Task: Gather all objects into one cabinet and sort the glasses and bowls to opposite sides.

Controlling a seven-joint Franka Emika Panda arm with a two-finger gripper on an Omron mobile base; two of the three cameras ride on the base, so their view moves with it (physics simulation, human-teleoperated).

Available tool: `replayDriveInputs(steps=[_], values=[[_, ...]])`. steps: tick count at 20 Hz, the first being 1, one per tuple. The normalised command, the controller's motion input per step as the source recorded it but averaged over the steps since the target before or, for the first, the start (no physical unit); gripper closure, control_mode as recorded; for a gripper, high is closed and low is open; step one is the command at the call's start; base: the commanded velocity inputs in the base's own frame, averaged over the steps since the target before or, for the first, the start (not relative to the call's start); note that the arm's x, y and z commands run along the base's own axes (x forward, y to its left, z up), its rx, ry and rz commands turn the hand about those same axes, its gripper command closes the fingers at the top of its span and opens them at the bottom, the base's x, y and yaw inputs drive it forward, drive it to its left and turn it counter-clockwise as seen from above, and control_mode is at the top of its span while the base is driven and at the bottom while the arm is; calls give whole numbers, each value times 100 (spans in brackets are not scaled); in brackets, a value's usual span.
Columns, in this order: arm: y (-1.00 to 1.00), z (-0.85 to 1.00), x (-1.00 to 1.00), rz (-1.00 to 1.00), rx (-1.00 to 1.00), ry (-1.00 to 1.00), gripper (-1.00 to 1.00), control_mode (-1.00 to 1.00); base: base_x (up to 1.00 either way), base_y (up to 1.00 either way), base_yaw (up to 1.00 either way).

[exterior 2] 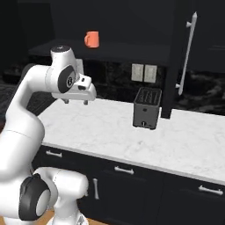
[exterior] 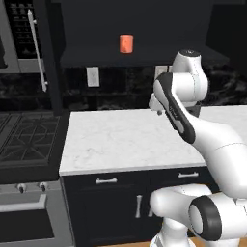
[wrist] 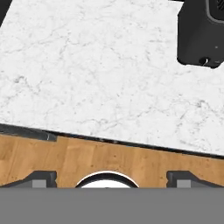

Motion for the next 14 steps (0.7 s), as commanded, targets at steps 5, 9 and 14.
replayDriveInputs(steps=[5, 9, 14], values=[[0, 0, 0, 0, 0, 0, -100, 100, 100, 75, -7], [0, 0, 0, 0, 0, 0, -100, 100, 100, 87, -1], [0, 0, 0, 0, 0, 0, -100, 100, 100, -12, 4]])
